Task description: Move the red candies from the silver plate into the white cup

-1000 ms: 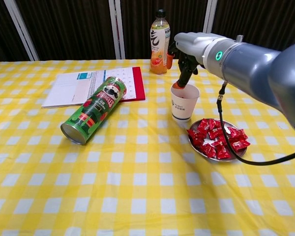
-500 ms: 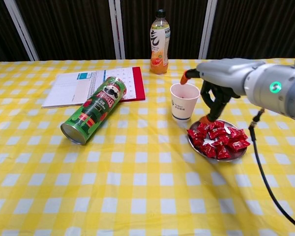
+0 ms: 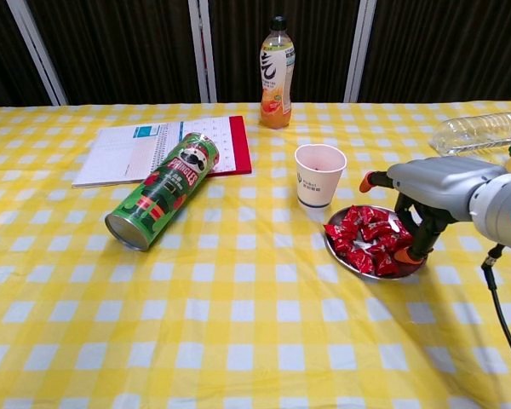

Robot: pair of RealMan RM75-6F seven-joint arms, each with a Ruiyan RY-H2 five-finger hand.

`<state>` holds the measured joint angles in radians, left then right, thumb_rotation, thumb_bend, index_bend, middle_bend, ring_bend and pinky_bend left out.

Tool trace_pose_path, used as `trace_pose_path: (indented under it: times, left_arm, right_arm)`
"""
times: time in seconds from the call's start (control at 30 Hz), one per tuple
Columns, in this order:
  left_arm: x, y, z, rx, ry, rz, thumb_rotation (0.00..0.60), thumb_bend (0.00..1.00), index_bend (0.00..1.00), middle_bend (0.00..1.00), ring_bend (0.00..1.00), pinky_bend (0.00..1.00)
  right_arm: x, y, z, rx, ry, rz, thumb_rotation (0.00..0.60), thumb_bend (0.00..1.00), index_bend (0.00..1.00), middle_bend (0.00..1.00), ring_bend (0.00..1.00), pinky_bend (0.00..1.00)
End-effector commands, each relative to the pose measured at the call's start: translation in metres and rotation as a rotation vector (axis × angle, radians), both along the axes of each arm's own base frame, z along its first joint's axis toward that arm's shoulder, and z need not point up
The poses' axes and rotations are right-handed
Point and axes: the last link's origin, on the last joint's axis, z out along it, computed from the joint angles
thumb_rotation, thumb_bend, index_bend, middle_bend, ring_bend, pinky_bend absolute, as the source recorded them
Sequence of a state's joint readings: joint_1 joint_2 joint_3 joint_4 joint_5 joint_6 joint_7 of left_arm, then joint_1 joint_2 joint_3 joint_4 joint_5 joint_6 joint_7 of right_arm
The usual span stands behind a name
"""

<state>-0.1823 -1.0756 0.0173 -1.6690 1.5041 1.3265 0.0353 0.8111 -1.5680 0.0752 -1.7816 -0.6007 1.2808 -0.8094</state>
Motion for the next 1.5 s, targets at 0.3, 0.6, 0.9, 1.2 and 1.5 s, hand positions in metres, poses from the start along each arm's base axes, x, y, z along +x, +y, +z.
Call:
trace_pose_path:
  times: [0.3, 0.6, 0.9, 1.2, 1.5]
  left_arm:
    - [0.0, 0.001, -0.001, -0.002, -0.001, 0.009, 0.6, 0.03, 0.0, 0.0, 0.0, 0.0]
    - [0.0, 0.001, -0.002, -0.006, -0.001, 0.012, 0.6, 0.03, 0.0, 0.0, 0.0, 0.0]
    - [0.0, 0.001, -0.002, -0.01, -0.004, 0.016, 0.6, 0.03, 0.0, 0.0, 0.0, 0.0]
    - [0.0, 0.002, -0.002, -0.013, -0.011, 0.017, 0.6, 0.03, 0.0, 0.0, 0.0, 0.0]
    - [0.0, 0.002, -0.002, -0.016, -0.011, 0.02, 0.6, 0.03, 0.0, 0.0, 0.0, 0.0]
  right_arm:
    - [-0.015, -0.01, -0.014, 0.022, -0.007, -0.054, 0.6, 0.3, 0.18, 0.7, 0.7, 0.81]
    - [-0.02, -0.017, -0.022, 0.015, -0.031, -0.059, 0.6, 0.31, 0.49, 0.7, 0.73, 0.81]
    - [-0.02, -0.02, -0.024, -0.001, -0.066, -0.045, 0.6, 0.49, 0.63, 0.73, 0.78, 0.83]
    - [0.002, -0.028, -0.002, -0.051, -0.11, -0.001, 0.6, 0.51, 0.63, 0.74, 0.78, 0.83]
    - [0.035, -0.044, 0.028, -0.106, -0.163, 0.046, 0.6, 0.52, 0.63, 0.74, 0.78, 0.83]
